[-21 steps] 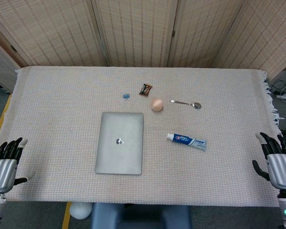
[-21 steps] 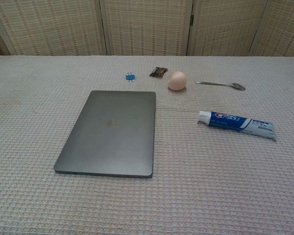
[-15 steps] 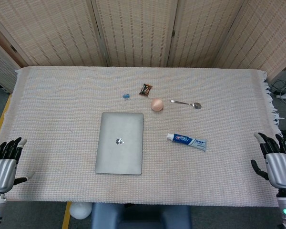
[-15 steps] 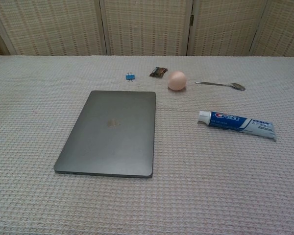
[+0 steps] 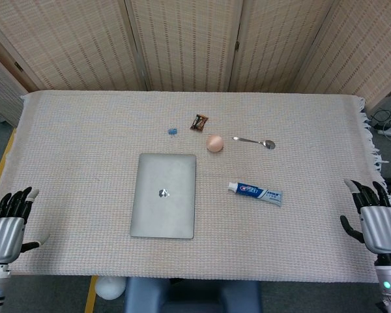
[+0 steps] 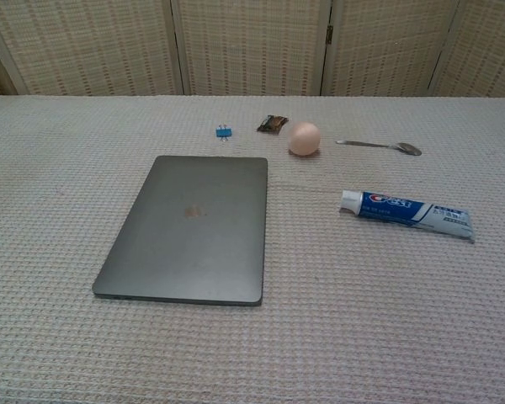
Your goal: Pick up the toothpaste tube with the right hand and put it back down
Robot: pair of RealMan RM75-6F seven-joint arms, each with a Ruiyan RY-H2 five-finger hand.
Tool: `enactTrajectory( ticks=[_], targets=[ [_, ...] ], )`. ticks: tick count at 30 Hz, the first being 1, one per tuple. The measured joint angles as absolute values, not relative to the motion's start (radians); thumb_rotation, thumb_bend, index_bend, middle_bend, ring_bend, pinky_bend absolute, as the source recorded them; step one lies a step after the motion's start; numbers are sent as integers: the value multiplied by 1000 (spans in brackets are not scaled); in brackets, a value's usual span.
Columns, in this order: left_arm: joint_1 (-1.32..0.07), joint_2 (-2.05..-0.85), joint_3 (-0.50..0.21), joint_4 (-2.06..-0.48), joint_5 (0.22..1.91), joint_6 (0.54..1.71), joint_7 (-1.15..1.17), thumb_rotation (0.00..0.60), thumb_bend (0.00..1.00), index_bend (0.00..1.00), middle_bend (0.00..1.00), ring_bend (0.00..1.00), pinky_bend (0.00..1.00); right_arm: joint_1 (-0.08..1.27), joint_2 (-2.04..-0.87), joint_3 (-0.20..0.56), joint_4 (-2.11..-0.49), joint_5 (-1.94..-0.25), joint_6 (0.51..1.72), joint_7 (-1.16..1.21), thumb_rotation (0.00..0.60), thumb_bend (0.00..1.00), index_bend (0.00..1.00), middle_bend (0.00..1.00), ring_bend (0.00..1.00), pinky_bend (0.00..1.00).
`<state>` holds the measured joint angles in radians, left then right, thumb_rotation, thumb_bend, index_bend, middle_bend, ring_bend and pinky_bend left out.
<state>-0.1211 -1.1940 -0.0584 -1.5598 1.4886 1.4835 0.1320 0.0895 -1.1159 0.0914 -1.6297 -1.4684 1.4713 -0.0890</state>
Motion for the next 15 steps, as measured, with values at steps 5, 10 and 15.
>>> enactTrajectory(
  ticks=[5,10,15],
  targets=[
    [-125,-1198,-60,-1559,1496,1487,131,600,178,0,67,82,0,113,-1116,100,-1646,-1456,1432,-99,600,410,60,195,187,99],
    [-126,-1200,-57,-1558,1501,1486,126,600,178,0,67,82,0,164,-1125,113,-1659,-1430,1352,-129,600,411,109,217,188,107],
    [-132,-1192,-55,-1563,1501,1472,111,600,178,0,67,82,0,244,-1160,140,-1661,-1394,1250,-144,600,410,141,237,204,145]
  ],
)
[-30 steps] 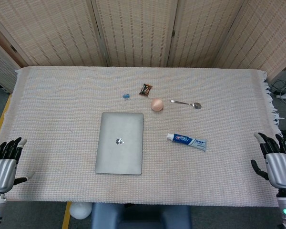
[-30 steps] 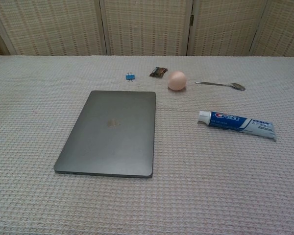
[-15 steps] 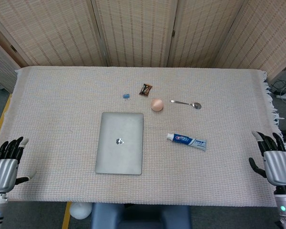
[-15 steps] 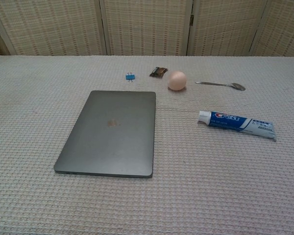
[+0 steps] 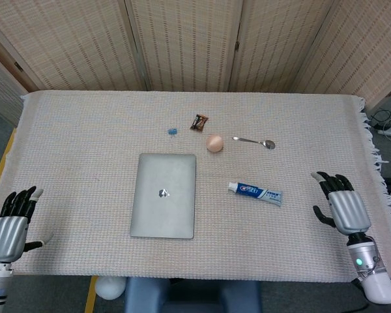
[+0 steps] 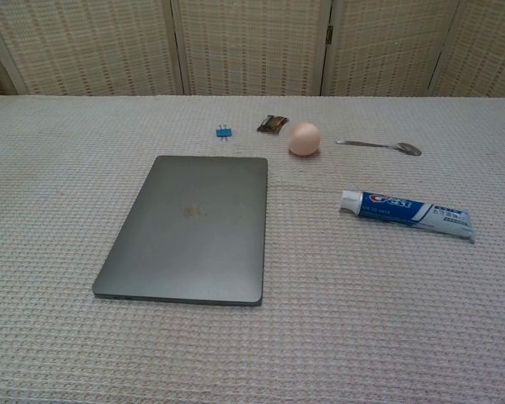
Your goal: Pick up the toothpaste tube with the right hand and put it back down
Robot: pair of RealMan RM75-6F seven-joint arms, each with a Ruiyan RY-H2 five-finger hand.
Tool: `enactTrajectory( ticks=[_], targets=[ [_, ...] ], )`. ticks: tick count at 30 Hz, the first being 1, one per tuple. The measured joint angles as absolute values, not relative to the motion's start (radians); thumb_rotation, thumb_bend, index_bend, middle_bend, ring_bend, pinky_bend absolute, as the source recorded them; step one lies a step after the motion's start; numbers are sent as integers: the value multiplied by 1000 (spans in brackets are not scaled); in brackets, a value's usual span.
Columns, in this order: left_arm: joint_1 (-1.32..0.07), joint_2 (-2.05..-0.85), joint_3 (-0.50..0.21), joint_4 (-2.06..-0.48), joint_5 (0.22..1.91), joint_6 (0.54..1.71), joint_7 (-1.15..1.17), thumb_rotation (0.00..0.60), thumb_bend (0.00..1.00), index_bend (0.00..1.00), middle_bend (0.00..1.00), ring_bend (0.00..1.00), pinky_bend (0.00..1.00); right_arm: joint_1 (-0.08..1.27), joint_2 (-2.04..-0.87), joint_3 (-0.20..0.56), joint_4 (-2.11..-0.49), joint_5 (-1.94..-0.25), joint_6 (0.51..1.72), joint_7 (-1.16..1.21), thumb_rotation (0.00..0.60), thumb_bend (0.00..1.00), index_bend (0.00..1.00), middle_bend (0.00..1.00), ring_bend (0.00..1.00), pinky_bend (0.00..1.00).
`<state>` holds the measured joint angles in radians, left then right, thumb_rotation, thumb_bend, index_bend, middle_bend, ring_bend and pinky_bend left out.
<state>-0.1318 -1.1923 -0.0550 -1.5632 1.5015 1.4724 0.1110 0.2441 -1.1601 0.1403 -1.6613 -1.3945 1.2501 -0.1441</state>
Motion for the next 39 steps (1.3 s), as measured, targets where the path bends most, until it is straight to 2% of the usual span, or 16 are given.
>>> enactTrajectory(
  ticks=[6,9,15,22,39],
  targets=[
    [-129,-1191,-54,-1564,1505,1481,103,600,178,0,67,82,0,344,-1242,175,-1634,-1326,1144,-192,600,412,142,232,196,146],
    [-127,-1190,-52,-1563,1504,1481,102,600,178,0,67,82,0,386,-1285,183,-1612,-1284,1089,-221,600,411,135,200,155,146],
    [-117,-1185,-49,-1562,1497,1488,96,600,178,0,61,81,0,450,-1379,186,-1528,-1214,1012,-275,600,390,43,174,121,146],
    [-113,-1183,-45,-1564,1497,1489,96,600,178,0,58,77,0,493,-1469,182,-1414,-1185,977,-284,600,310,37,170,110,146],
    [-120,-1183,-47,-1578,1490,1475,120,600,178,0,52,70,0,578,-1568,190,-1206,-1115,878,-262,600,304,37,181,125,151]
  ],
)
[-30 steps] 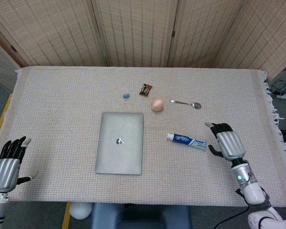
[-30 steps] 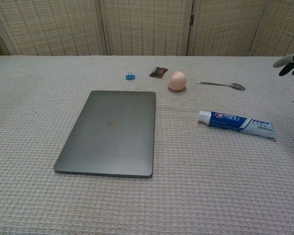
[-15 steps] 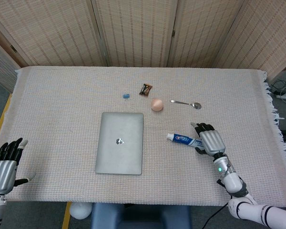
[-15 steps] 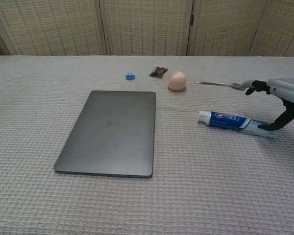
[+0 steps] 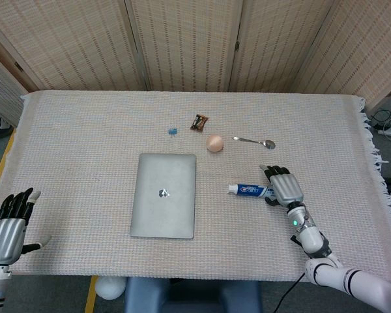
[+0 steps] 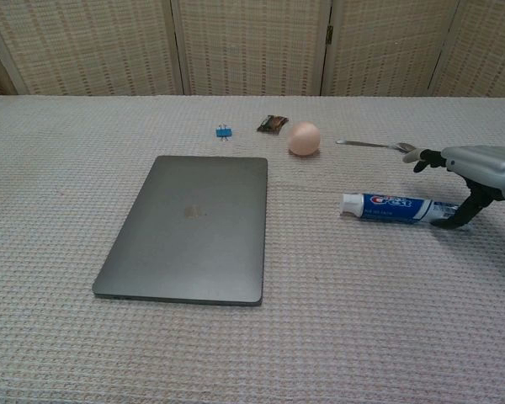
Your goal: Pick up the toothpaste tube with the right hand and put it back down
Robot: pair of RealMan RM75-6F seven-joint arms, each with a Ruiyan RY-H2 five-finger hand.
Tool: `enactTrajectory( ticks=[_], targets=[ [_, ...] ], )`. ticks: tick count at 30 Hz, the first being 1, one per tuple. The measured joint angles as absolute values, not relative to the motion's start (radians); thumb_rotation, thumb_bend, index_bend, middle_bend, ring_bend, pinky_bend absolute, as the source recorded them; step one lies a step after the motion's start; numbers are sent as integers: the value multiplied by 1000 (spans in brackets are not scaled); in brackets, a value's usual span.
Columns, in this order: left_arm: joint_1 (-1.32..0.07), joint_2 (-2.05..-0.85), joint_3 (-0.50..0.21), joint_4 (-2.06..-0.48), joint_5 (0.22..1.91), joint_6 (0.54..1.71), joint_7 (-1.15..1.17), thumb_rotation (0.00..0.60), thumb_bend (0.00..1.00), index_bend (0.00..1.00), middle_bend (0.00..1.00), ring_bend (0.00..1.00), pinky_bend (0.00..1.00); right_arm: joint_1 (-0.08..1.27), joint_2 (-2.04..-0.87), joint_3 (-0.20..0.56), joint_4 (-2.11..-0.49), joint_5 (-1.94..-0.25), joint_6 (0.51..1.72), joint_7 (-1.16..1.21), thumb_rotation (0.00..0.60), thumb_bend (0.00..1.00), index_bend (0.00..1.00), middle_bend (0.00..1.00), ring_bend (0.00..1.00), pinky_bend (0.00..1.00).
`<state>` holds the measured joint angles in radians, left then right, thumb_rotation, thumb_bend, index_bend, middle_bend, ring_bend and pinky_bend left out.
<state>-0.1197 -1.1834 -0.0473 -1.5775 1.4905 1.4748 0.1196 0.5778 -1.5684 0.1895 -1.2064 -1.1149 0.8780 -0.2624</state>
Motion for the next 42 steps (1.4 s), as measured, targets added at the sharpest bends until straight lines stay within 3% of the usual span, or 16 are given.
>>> enactTrajectory(
  ticks=[6,13,26,35,42],
  targets=[
    [-118,-1184,-47,-1578,1485,1475,123,600,178,0,52,70,0,590,-1558,193,-1214,-1123,871,-236,600,303,96,212,146,152],
    [-120,-1189,-45,-1576,1489,1469,120,600,178,0,50,69,0,601,-1542,166,-1254,-1188,863,-185,600,302,255,284,212,194],
    [-114,-1192,-43,-1562,1482,1470,110,600,178,0,50,67,0,643,-1601,172,-1190,-1174,849,-201,600,303,362,369,296,234],
    [-117,-1197,-43,-1554,1483,1465,102,600,178,0,50,66,0,654,-1611,171,-1178,-1146,835,-221,600,304,381,389,325,234],
    [-117,-1201,-42,-1549,1487,1466,95,600,178,0,50,66,0,666,-1617,169,-1165,-1131,813,-226,600,465,478,466,408,275]
  ],
)
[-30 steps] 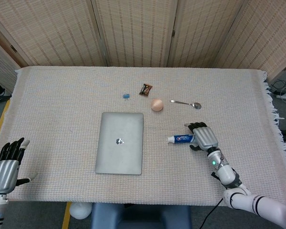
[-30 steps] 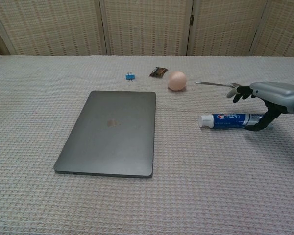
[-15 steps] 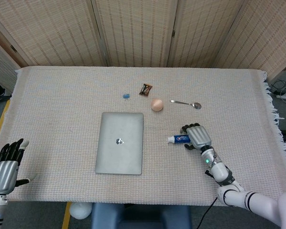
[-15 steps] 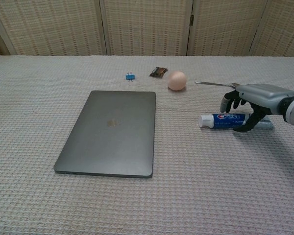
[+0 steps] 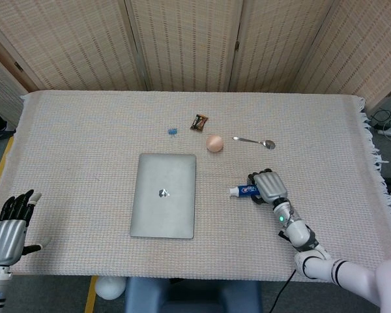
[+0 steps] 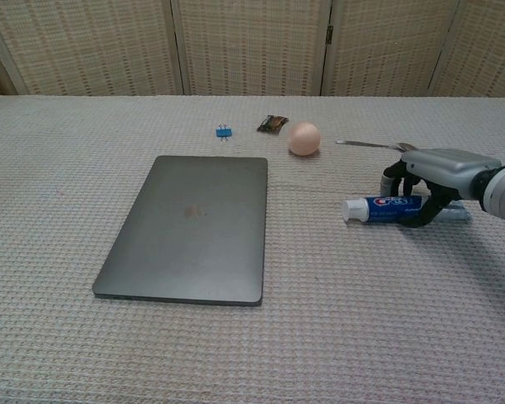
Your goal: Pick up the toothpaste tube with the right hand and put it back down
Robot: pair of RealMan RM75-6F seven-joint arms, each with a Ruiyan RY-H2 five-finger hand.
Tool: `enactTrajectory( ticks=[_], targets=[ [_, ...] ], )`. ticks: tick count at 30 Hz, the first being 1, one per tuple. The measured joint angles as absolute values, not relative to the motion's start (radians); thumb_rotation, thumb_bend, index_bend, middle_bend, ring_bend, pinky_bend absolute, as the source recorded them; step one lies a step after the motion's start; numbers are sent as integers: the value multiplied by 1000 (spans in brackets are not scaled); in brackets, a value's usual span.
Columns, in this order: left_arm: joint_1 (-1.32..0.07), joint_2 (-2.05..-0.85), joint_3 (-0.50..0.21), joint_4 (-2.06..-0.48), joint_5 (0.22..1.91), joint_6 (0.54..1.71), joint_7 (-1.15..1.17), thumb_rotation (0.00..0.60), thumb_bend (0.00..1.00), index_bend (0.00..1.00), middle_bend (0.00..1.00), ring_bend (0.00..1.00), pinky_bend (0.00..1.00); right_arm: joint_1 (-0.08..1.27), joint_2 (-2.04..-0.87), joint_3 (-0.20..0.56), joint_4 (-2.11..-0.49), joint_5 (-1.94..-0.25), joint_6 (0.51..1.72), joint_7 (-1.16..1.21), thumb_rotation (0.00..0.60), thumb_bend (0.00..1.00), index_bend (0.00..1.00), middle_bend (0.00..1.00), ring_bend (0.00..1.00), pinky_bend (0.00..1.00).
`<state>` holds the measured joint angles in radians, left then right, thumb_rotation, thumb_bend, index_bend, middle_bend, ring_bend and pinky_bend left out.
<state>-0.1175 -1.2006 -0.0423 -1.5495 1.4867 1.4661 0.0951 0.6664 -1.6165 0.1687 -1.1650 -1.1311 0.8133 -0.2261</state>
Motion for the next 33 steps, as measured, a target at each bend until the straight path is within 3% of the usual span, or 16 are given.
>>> enactTrajectory(
  ticks=[8,15,25,33],
  targets=[
    [-126,-1201,-42,-1560,1507,1466,91,600,178,0,50,67,0,679,-1586,175,-1202,-1122,785,-201,600,679,603,567,594,469],
    [-162,-1201,-62,-1588,1538,1461,74,600,178,0,50,68,0,689,-1526,178,-1314,-1142,785,-196,600,778,628,596,629,501],
    [-280,-1226,-138,-1624,1569,1410,-33,600,178,0,50,81,0,770,-1369,224,-1594,-1129,737,-245,600,800,628,596,633,514],
    [-376,-1285,-180,-1670,1555,1331,-98,600,178,0,44,69,3,912,-1277,277,-1750,-969,675,-336,600,800,628,596,650,514]
  ],
)
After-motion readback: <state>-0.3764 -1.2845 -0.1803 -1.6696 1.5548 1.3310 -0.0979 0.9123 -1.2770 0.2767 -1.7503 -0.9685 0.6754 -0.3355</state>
